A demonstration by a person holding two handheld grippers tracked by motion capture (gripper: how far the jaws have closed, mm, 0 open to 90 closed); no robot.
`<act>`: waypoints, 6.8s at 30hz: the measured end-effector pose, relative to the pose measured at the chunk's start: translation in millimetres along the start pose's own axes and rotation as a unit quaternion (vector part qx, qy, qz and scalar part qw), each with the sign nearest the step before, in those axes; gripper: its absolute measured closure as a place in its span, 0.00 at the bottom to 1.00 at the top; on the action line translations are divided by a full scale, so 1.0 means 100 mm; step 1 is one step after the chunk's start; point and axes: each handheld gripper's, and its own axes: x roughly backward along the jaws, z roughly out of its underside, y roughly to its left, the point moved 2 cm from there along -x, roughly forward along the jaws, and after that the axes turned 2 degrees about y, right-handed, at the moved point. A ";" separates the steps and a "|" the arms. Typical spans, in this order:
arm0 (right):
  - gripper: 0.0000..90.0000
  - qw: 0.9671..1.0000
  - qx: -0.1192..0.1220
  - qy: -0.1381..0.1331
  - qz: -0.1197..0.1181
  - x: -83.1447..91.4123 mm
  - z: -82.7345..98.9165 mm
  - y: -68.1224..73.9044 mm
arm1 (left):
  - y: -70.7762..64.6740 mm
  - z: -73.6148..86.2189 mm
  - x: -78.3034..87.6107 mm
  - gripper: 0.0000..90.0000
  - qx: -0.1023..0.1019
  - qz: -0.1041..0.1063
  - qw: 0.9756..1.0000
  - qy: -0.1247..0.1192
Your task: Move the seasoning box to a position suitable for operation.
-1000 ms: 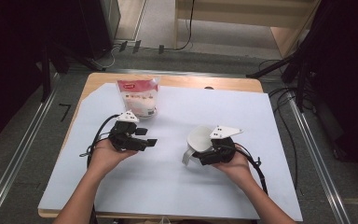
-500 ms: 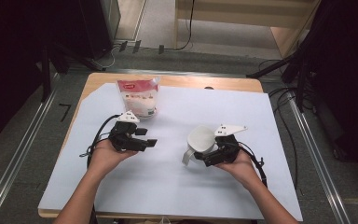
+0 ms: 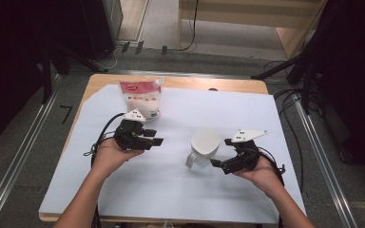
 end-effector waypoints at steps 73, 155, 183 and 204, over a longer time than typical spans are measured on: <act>1.00 0.998 -0.049 -0.004 0.033 0.08 -0.03 0.09 | -0.62 -0.20 -0.69 1.00 -0.084 0.098 0.990 0.060; 1.00 0.998 -0.051 -0.016 0.014 0.23 0.04 0.47 | -0.30 -0.21 -0.38 0.41 -0.093 0.085 0.991 0.037; 1.00 0.998 -0.052 -0.002 0.022 0.05 0.05 0.38 | -0.15 -0.17 -0.43 0.39 -0.068 0.063 0.995 0.032; 1.00 0.995 -0.092 -0.003 0.046 0.20 0.11 0.04 | -0.24 -0.20 -0.43 0.27 -0.079 0.081 0.993 0.017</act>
